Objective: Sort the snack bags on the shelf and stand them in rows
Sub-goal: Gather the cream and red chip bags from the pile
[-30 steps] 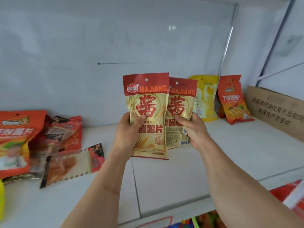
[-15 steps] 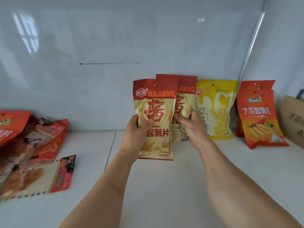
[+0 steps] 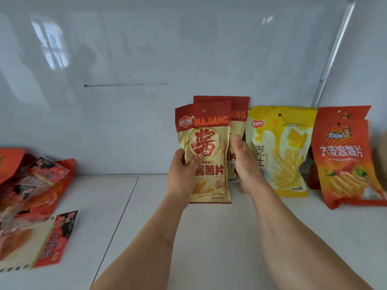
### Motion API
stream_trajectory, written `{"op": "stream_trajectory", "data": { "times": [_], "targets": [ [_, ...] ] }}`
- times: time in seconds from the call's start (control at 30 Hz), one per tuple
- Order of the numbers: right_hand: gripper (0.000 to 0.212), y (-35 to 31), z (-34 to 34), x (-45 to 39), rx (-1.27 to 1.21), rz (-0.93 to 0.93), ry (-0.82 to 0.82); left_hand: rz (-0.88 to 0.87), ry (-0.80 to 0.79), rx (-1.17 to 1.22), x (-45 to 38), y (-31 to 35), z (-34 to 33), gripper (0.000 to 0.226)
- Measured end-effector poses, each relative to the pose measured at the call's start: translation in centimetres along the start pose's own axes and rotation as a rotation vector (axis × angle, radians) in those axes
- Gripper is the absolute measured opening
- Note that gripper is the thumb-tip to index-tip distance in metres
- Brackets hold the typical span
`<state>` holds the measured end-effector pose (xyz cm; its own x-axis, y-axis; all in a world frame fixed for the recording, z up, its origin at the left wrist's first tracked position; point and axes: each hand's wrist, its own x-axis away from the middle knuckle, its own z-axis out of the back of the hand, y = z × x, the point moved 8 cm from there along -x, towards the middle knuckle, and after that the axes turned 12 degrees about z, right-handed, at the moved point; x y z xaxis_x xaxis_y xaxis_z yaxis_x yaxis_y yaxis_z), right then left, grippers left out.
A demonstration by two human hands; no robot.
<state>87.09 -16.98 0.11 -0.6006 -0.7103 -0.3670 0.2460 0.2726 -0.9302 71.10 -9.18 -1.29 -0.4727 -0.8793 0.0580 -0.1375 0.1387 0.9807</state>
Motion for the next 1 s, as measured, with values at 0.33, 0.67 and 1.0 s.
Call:
{"op": "stream_trajectory", "data": {
  "times": [0.33, 0.67, 1.0],
  "targets": [
    [0.086, 2.2, 0.4, 0.3, 0.211, -0.108, 0.063, -0.098, 0.084, -0.029, -1.4, -1.3, -2.2, 0.017],
    [0.079, 3.0, 0.3, 1.7, 0.31, -0.094, 0.142, -0.106, 0.133, -0.167, -0.9, -1.8, -1.7, 0.04],
    [0.103, 1.0, -0.1, 4.4, 0.527, 0.027, 0.208, -0.059, 0.231, -0.301, 0.9, -1.9, 0.5, 0.069]
  ]
}}
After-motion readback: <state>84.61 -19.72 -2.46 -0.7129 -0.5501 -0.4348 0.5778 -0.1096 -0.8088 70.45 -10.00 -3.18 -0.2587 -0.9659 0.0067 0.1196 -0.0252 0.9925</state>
